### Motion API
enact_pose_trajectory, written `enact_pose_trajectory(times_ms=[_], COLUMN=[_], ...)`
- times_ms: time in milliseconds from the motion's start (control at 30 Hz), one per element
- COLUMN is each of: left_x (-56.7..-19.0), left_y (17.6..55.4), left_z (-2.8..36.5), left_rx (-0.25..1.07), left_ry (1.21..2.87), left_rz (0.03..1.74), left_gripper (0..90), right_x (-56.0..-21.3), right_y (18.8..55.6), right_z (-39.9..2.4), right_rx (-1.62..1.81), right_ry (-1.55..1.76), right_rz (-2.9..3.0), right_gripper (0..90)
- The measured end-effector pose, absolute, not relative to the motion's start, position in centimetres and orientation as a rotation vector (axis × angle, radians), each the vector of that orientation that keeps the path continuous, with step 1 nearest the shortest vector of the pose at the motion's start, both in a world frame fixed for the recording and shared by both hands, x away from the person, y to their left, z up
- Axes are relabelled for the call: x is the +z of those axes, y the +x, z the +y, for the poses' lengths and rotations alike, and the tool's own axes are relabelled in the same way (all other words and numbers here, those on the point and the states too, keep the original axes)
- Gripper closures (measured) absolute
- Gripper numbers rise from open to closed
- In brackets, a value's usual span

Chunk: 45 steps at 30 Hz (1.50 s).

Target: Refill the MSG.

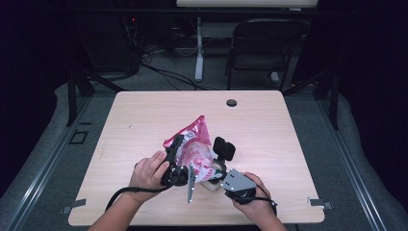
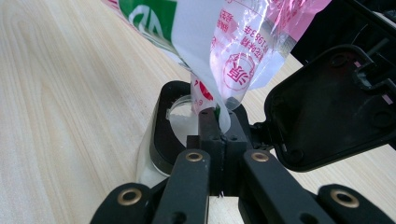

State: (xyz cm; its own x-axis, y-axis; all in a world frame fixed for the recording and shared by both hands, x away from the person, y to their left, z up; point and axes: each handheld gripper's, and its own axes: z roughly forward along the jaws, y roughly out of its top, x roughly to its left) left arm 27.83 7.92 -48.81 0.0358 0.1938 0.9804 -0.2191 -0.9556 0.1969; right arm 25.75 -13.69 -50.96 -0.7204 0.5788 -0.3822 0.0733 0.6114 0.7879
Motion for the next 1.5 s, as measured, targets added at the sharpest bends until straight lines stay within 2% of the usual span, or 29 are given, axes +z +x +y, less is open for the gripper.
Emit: enact_pose_trajectory(times_ms=[800,1500], left_x=[-48.96,-49.22], left_y=[27.89,27.98], left_z=[8.04,8.27], left_rx=[1.992,1.91], left_ry=[2.025,2.072], left_rz=[-0.016,0.054], left_gripper=[69.4,69.6], right_x=[-50.96,-50.86], right_y=[25.74,25.67], right_z=[-13.7,-13.79], right_rx=[1.037,1.032], right_ry=[0.51,0.512], right_rz=[2.205,2.191], right_gripper=[90.0,90.0])
